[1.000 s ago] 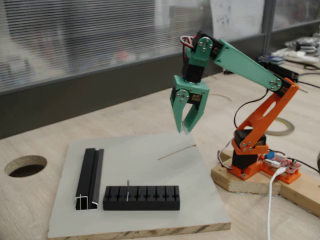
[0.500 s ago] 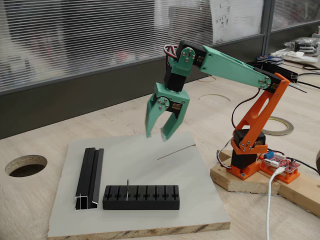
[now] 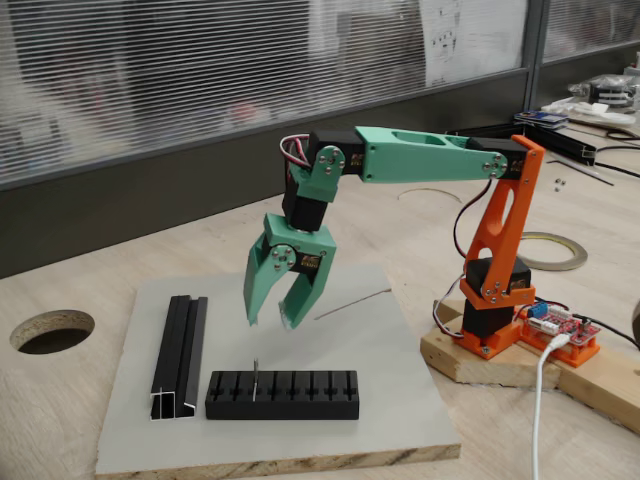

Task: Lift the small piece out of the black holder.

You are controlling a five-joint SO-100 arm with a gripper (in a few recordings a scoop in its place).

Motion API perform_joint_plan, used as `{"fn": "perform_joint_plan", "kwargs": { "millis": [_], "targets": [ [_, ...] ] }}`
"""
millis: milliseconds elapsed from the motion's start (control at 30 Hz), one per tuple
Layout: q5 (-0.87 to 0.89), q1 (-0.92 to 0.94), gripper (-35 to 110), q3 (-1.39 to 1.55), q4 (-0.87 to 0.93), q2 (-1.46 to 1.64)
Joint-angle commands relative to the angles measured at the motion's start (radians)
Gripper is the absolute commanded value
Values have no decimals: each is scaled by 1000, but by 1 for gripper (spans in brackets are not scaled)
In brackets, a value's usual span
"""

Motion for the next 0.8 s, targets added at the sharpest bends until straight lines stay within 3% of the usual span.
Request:
{"fn": "perform_joint_plan", "kwargs": {
  "millis": [0, 767],
  "targets": [
    [71, -15, 33, 11, -12, -11],
    [138, -14, 33, -57, -117, -150]
  ]
}}
